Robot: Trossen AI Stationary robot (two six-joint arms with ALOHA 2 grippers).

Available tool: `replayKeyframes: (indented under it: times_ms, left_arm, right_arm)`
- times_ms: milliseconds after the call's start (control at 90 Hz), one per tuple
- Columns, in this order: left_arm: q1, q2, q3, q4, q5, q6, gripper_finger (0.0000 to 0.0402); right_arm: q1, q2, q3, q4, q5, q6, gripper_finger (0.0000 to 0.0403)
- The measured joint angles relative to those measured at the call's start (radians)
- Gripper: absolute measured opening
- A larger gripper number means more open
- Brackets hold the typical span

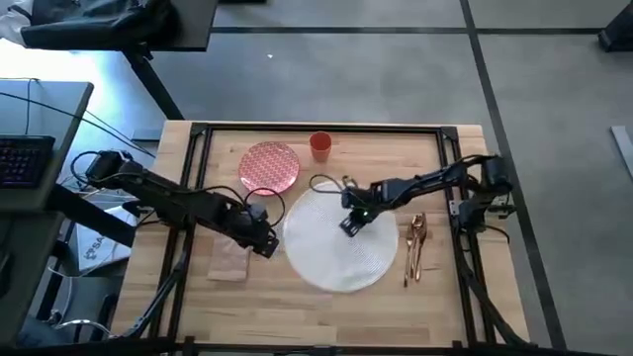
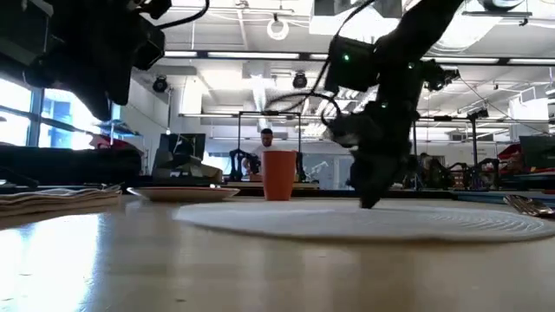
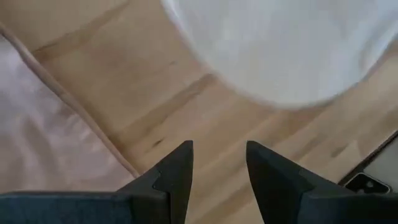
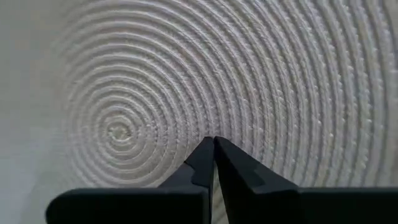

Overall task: Set table place
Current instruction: Move the table mat to the top right of the table, then fold the pink napkin

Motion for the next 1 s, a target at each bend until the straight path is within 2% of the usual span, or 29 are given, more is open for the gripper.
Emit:
replayKeyframes:
  times_ms: [144,411,578,789,867,1000]
  left_arm:
    - [-0.002,0.000,0.000,-0.001,-0.011,0.001,0.0131]
    - [-0.014,0.000,0.000,0.000,-0.011,-0.025,0.0131]
    - [-0.030,0.000,0.000,0.000,-0.017,-0.064,0.0131]
    - [-0.036,0.000,0.000,0.000,-0.021,-0.087,0.0131]
    - [-0.036,0.000,0.000,0.000,-0.023,-0.087,0.0131]
    - [-0.036,0.000,0.000,-0.011,-0.049,-0.114,0.0131]
  right_arm:
    - [-0.141,-0.019,-0.002,-0.128,0.100,-0.094,0.0000]
    - [-0.378,-0.019,-0.002,-0.142,0.158,-0.304,0.0000]
    - [-0.470,-0.035,0.002,-0.163,0.205,-0.371,0.0000]
    - [-0.537,-0.138,0.026,-0.139,0.306,-0.433,0.0000]
    - [-0.560,-0.181,0.028,-0.115,0.250,-0.440,0.0000]
    - [-0.543,-0.217,0.027,-0.097,0.015,-0.423,0.0000]
